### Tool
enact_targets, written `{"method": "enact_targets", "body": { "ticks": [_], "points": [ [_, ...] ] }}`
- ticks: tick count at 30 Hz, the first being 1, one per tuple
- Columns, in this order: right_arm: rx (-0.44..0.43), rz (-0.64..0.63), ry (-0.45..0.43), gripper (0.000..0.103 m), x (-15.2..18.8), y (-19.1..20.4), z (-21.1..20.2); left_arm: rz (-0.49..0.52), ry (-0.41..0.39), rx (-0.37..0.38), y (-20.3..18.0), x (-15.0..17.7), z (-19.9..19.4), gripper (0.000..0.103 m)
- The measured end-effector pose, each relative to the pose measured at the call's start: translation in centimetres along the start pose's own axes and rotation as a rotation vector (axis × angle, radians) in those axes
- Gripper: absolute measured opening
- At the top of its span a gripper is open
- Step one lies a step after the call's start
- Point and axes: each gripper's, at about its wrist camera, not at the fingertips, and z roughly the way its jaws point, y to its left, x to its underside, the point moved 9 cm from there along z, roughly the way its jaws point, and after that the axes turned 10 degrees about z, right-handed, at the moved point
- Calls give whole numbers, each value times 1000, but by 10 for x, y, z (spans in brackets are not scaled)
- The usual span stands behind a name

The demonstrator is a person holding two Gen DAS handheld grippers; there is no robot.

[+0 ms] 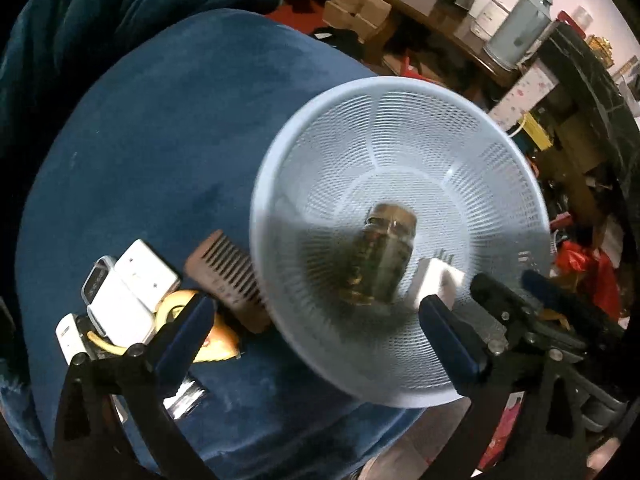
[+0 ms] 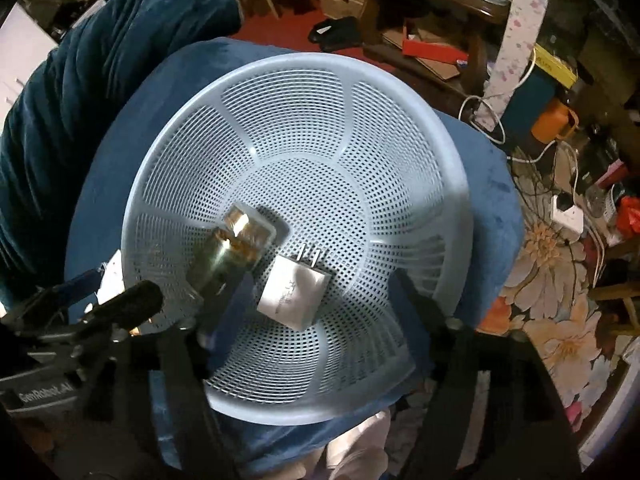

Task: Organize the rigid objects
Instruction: 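Open the left tool to drop the jar while the right tool drops the plug into the basket, then withdraw both tools from the basket back over the remaining items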

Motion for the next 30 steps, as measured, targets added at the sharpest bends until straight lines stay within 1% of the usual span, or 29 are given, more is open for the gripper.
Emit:
{"method": "enact_targets", "body": {
  "ticks": [3, 9, 14, 21, 30],
  "points": [
    [27, -33, -1, 90, 4, 3, 1, -24, 7, -8, 10, 11, -2, 102],
    [39, -70, 13, 99, 12, 9, 2, -46, 13, -32, 27, 24, -6, 102],
    [60, -95, 16, 103, 18, 14, 2, -63, 22, -44, 38, 36, -8, 102],
    [79, -146, 20, 103, 26, 29, 3, -108, 46, -56, 57, 58, -9, 102],
    [70, -220, 45, 103, 45, 56, 4, -162, 53, -83, 82, 82, -13, 102]
  ]
}}
